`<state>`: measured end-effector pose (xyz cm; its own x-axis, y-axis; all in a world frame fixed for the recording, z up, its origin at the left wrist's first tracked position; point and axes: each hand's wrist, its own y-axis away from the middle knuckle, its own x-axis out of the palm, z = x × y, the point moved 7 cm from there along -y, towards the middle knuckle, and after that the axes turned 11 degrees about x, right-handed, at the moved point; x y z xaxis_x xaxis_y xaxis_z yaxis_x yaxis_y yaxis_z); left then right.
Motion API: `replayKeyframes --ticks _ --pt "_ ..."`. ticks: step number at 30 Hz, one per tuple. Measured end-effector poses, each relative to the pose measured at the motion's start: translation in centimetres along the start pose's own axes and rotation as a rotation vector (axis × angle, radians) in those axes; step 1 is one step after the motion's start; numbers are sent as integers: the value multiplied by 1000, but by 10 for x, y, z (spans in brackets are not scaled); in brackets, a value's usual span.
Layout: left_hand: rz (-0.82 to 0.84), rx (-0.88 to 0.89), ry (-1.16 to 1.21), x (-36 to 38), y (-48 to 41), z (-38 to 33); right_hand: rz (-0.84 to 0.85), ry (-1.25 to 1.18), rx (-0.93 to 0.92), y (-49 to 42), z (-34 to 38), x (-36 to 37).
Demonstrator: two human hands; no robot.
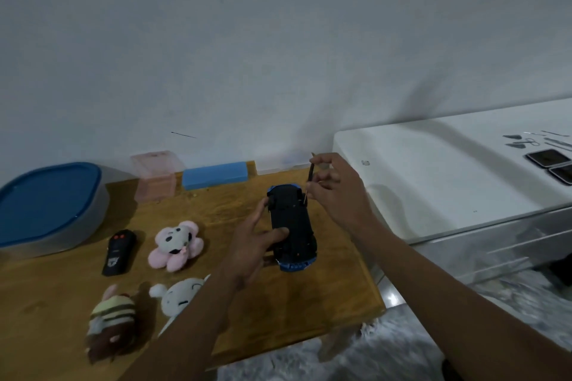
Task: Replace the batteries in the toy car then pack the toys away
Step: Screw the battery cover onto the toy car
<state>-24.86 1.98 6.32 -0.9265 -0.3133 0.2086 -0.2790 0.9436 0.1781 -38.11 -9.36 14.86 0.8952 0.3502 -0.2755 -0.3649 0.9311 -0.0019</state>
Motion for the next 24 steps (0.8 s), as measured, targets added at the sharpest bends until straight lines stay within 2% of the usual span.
replayKeyframes --ticks 7,24 --pt "-4 20 -30 -10 -2 -7 -37 -5 -109 6 4 9" --pt "-25 40 -51 -18 -5 -8 -26 13 -128 -1 6 17"
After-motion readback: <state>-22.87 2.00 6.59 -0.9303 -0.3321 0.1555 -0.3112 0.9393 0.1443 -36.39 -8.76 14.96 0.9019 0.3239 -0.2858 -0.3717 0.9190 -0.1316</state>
